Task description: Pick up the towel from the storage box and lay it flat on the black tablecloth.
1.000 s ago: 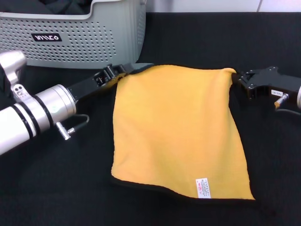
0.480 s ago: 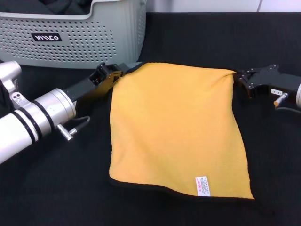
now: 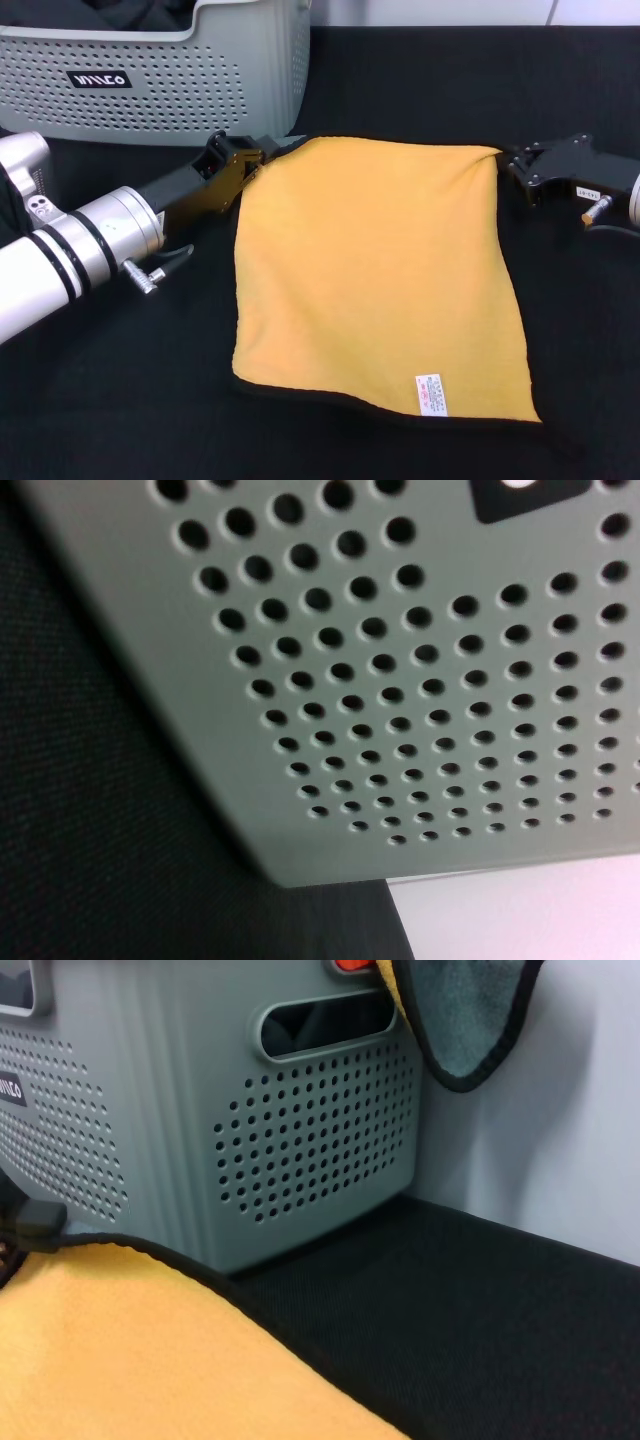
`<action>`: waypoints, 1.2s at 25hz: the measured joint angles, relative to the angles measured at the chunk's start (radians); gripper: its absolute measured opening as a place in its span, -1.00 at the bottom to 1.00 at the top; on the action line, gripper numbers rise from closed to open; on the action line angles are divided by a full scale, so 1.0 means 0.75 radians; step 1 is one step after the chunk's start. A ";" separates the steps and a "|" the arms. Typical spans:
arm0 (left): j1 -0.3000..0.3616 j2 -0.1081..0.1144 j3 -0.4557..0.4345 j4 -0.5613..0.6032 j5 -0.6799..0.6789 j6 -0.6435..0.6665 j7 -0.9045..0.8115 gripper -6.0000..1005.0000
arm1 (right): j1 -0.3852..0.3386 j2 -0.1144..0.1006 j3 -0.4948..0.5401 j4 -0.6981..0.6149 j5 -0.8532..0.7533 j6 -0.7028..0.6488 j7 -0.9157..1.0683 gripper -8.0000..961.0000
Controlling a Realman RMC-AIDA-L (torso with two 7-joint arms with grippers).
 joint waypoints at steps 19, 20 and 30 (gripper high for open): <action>-0.003 -0.002 -0.009 0.003 -0.011 -0.016 -0.126 -0.91 | -0.015 0.000 0.015 0.001 0.051 -0.032 -0.074 -0.72; -0.003 -0.002 -0.009 0.003 -0.012 -0.016 -0.129 -0.90 | -0.016 0.000 0.014 0.001 0.051 -0.033 -0.077 -0.63; 0.011 -0.002 -0.010 0.007 -0.016 0.028 -0.162 -0.68 | -0.035 -0.005 0.015 -0.010 0.092 -0.002 -0.121 0.15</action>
